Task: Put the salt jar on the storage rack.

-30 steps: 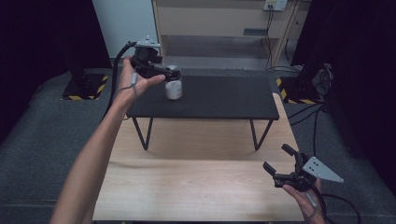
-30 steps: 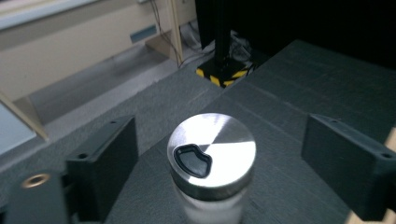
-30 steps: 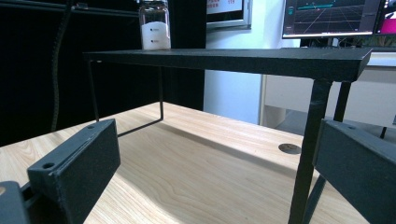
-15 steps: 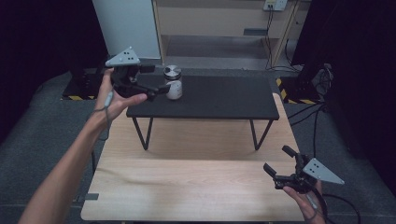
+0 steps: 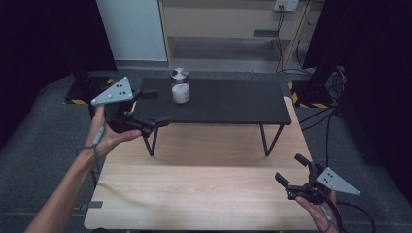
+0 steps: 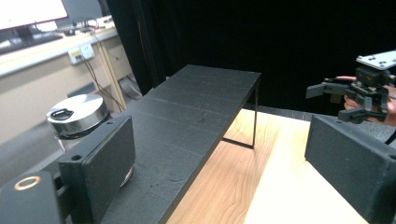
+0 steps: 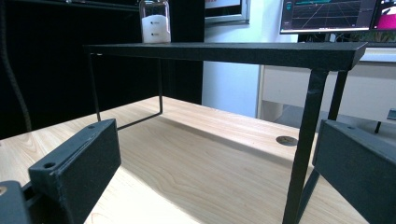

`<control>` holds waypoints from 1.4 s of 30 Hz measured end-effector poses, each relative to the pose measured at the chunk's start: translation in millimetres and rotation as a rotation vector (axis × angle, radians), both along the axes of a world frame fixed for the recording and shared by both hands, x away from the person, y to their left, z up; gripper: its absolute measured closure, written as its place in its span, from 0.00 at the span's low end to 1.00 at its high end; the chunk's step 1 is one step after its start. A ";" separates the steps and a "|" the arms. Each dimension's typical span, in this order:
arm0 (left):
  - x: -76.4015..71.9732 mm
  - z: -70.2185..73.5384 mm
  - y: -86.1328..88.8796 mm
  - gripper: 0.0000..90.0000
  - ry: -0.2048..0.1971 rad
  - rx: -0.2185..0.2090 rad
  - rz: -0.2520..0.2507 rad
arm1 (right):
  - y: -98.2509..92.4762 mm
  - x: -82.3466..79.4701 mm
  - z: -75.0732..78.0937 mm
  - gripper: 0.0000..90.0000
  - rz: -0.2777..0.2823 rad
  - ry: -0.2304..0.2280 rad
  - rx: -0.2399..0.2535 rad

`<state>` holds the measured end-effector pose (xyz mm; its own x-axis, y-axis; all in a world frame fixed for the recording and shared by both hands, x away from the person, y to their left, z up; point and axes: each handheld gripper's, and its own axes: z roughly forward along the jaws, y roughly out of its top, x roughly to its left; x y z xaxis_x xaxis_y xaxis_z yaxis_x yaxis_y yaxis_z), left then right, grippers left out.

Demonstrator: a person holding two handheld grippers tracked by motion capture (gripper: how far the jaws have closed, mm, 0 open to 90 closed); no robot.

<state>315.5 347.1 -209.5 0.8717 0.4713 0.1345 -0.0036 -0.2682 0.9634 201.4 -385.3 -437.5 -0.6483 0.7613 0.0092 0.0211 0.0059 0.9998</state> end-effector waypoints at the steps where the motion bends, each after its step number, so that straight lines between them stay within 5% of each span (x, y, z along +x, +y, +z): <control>1: -3.2 -5.7 1.8 0.08 -0.010 -0.020 -0.005 | 0.1 0.0 0.0 0.01 0.000 0.000 -0.001; 4: -11.1 -21.3 2.7 0.08 -0.029 -0.021 -0.003 | 0.5 -0.2 0.3 0.01 0.000 0.000 -0.003; 13: -19.1 -98.1 8.1 0.08 -0.019 -0.074 0.018 | 0.5 -0.3 0.4 0.02 0.001 0.000 -0.006; 22: -35.1 -165.3 12.5 0.11 -0.040 -0.104 0.101 | 0.8 -0.6 0.4 0.02 -0.001 0.005 -0.008; 27: -33.9 -180.6 15.9 0.11 -0.003 -0.105 0.114 | 1.3 0.3 0.6 0.02 0.000 0.008 -0.014; 33: -31.9 -184.9 18.5 0.12 0.001 -0.053 0.097 | 1.0 1.1 0.6 0.02 0.008 0.009 -0.015; 37: -27.2 -187.0 26.4 0.13 0.008 -0.056 0.045 | 1.5 1.5 0.8 0.02 0.010 0.012 -0.015; 42: -33.3 -187.2 27.4 0.13 0.012 -0.054 0.048 | 1.6 2.8 0.6 0.02 0.017 0.013 -0.017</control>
